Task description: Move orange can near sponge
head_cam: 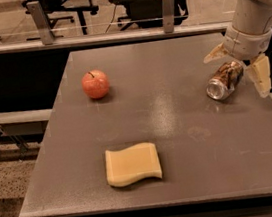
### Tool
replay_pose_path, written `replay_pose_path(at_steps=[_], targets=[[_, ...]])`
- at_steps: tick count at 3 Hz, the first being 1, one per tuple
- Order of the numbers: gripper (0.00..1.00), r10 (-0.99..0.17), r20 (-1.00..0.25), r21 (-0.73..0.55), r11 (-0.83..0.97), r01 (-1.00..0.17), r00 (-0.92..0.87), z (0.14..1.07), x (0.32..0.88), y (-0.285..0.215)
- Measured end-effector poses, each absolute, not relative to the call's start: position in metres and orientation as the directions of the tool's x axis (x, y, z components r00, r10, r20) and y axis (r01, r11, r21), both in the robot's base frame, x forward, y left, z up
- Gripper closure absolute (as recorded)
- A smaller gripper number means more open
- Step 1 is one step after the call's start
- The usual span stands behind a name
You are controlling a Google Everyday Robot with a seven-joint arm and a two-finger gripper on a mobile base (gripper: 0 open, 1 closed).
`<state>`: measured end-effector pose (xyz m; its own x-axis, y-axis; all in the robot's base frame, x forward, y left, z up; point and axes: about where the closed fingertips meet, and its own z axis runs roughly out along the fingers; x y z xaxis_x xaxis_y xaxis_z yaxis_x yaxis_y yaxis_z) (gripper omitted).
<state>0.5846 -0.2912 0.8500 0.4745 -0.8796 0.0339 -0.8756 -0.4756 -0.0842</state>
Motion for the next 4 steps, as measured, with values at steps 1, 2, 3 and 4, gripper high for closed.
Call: replay_pose_path(at_steps=[1,2,3,4], targets=[[0.23,-0.87,0.043,-0.069,-0.494,-0.867,0.492,0.842,0.593,-0.285],[0.46,-0.867,0.049,-0.066,-0.497,-0.865,0.495,0.842,0.595,-0.282],[0.7,-0.868,0.051,-0.079,-0.496,-0.865,0.493,0.851,0.589,-0.272],[0.93,-0.874,0.036,-0.094,-0.485,-0.869,0.484,0.859,0.574,-0.25]])
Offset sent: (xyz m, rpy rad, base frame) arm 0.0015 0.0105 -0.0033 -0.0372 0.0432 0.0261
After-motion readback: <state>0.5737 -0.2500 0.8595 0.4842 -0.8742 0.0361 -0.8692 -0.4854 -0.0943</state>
